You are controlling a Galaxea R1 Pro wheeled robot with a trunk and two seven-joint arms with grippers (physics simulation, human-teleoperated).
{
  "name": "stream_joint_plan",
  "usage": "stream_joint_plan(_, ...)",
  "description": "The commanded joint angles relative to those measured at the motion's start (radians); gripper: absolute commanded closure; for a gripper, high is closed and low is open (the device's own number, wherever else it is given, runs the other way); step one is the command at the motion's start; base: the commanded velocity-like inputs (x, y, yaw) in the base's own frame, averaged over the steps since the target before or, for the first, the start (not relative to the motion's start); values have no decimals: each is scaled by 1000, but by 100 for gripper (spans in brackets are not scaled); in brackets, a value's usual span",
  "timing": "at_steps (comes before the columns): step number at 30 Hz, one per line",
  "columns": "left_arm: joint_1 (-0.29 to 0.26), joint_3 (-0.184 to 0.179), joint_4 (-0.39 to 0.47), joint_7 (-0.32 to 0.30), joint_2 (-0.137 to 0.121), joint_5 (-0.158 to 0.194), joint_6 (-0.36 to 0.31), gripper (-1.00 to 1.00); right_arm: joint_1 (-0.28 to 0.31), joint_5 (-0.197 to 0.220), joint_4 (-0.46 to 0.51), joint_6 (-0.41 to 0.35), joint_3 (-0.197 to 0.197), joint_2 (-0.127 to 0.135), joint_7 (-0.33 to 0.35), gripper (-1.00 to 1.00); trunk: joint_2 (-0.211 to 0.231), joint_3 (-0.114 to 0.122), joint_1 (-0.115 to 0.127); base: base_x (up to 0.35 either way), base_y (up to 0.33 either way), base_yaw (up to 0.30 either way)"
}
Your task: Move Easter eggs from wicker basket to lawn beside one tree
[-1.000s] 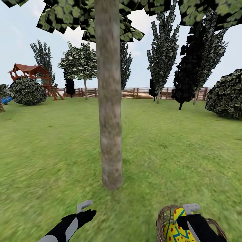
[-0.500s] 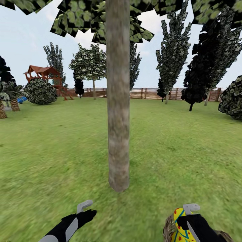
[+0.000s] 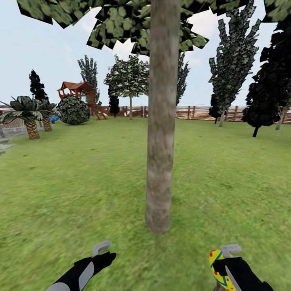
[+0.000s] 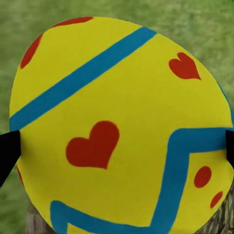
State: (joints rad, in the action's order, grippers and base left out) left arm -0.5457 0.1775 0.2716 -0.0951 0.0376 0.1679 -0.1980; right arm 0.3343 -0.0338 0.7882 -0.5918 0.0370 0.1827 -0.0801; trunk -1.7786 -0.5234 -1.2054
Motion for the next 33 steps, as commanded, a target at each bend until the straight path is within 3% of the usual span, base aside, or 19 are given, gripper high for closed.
stream_joint_plan(1,0,7,1,-3,1,5,-8,-100,0,-3,2,-6,3,1,-3,100,7,2,4,0,0,288)
stream_joint_plan(28,0,7,1,-2,-1,4,-8,-100,0,-3,3,-6,3,6,-3,100,196,87,108,0,0,288)
stream_joint_plan(33,0,8,2,-8,-6,6,4,-100,0,-1,3,-6,-1,6,-3,100,210,93,115,0,0,81)
